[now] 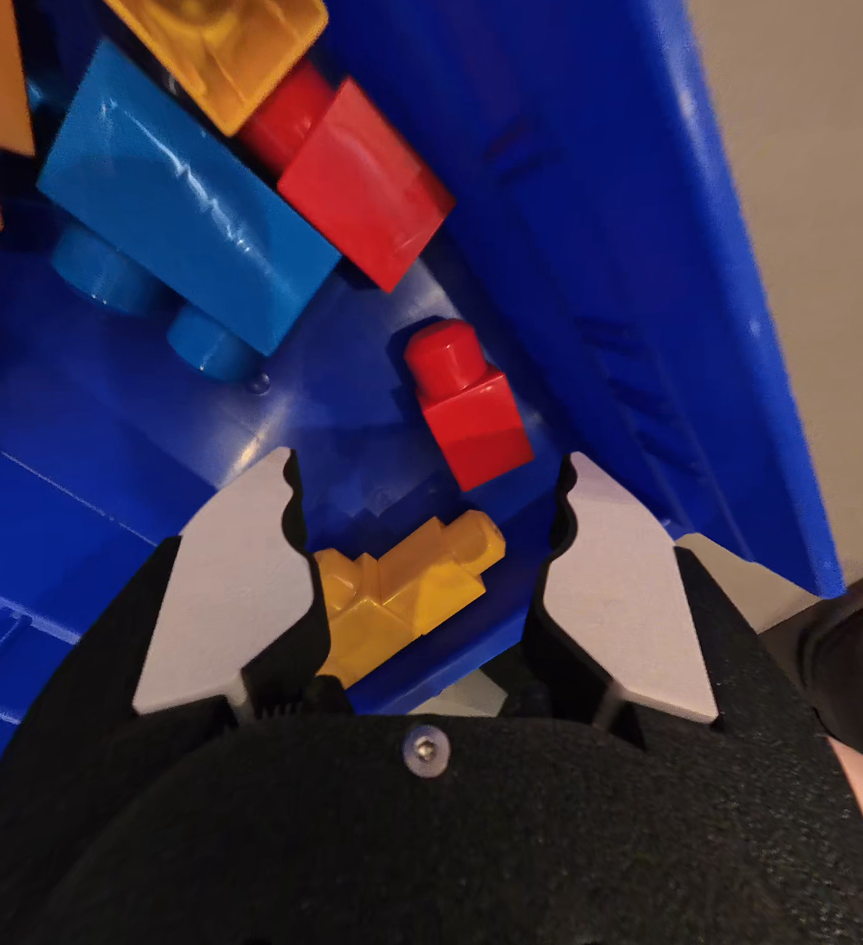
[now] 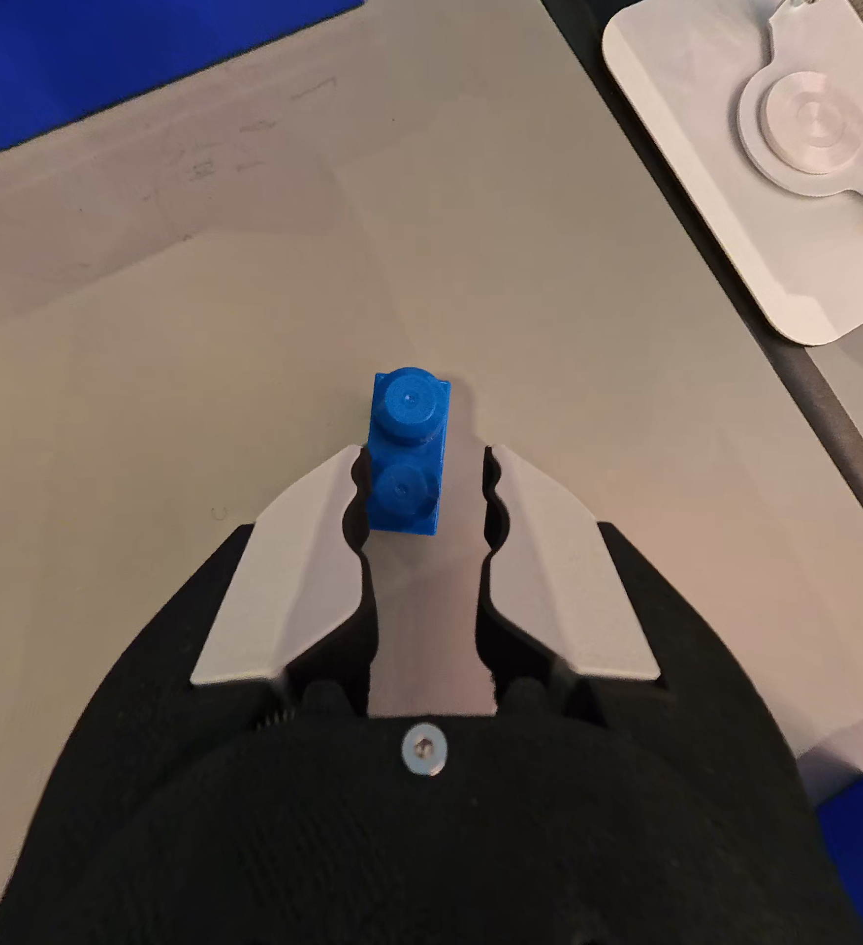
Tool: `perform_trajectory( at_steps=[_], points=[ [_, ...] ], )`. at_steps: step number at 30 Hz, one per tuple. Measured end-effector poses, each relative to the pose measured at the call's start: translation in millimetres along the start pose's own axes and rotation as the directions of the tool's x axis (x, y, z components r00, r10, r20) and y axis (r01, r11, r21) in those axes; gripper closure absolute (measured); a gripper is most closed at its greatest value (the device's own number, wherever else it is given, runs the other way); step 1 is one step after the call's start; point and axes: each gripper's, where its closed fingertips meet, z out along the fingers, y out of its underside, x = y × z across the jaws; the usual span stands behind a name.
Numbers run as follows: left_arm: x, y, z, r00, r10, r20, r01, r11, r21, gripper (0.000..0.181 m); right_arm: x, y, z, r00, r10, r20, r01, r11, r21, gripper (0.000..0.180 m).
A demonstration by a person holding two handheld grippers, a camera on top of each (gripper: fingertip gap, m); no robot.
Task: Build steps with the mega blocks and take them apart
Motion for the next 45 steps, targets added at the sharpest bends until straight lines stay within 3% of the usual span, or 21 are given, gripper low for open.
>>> perform_trajectory(
  at_steps=[8,12,14,15,19,25,28,30,32,35,37,40,45],
  points=[
    [2.7,1.4,16.4,0.998,0.014,0.055,-0.007,0.991,-0.132,0.099,2.1,1.3,-0.6,1.000,-0.009,-0.015,0.009,1.000,-0.010,0.136],
    [5.6,5.8,23.5,1.000,0.010,0.028,-0.004,0.983,-0.184,0.118,2.7,1.9,-0.9,1.000,-0.015,-0.017,0.015,1.000,-0.014,0.136],
    [-0.1,11.1,23.3,0.999,-0.006,0.041,0.014,0.978,-0.209,0.143,2.7,2.1,-1.1,1.000,-0.018,-0.018,0.017,1.000,-0.016,0.136],
    [-7.5,11.9,21.7,0.997,-0.007,0.075,0.023,0.979,-0.205,0.144,2.5,2.1,-1.1,1.000,-0.020,-0.018,0.019,1.000,-0.017,0.136],
    [-32.6,8.0,7.5,0.985,-0.037,0.167,0.057,0.992,-0.113,0.144,2.8,2.3,-1.6,0.999,-0.034,-0.027,0.033,0.999,-0.023,0.136],
    [-40.5,6.1,-39.5,0.982,-0.089,0.167,0.067,0.989,0.135,0.144,3.0,1.3,-2.9,0.998,-0.050,-0.035,0.049,0.999,-0.024,0.136],
    [-18.2,-23.0,-78.0,0.993,-0.033,0.110,-0.011,0.925,0.380,0.144,2.9,-8.9,-8.4,0.996,-0.074,-0.056,0.076,0.997,0.028,0.137],
    [14.7,-56.1,-105.3,0.993,0.095,0.068,-0.117,0.820,0.561,0.144,1.4,-30.1,-21.3,0.989,-0.111,-0.093,0.124,0.980,0.153,0.139],
    [65.8,-84.4,-125.3,0.956,0.294,0.000,-0.213,0.692,0.690,0.144,-13.8,-63.1,-48.1,0.985,-0.156,-0.079,0.175,0.907,0.382,0.140],
    [138.6,-114.7,-138.8,0.849,0.526,-0.053,-0.277,0.528,0.803,0.144,-55.4,-97.0,-100.5,0.968,-0.223,0.115,0.094,0.747,0.659,0.141],
    [172.8,-126.9,-132.5,0.794,0.605,-0.065,-0.306,0.489,0.817,0.144,-79.1,-107.0,-132.8,0.920,-0.278,0.276,-0.023,0.665,0.746,0.142],
    [204.0,-130.8,-109.8,0.739,0.671,-0.066,-0.388,0.503,0.772,0.144,-87.2,-113.7,-160.2,0.871,-0.282,0.403,-0.163,0.607,0.777,0.145],
    [228.5,-138.3,-101.8,0.716,0.697,-0.050,-0.414,0.481,0.773,0.144,-95.6,-109.0,-152.7,0.821,-0.281,0.497,-0.203,0.671,0.714,0.142]
  ],
)
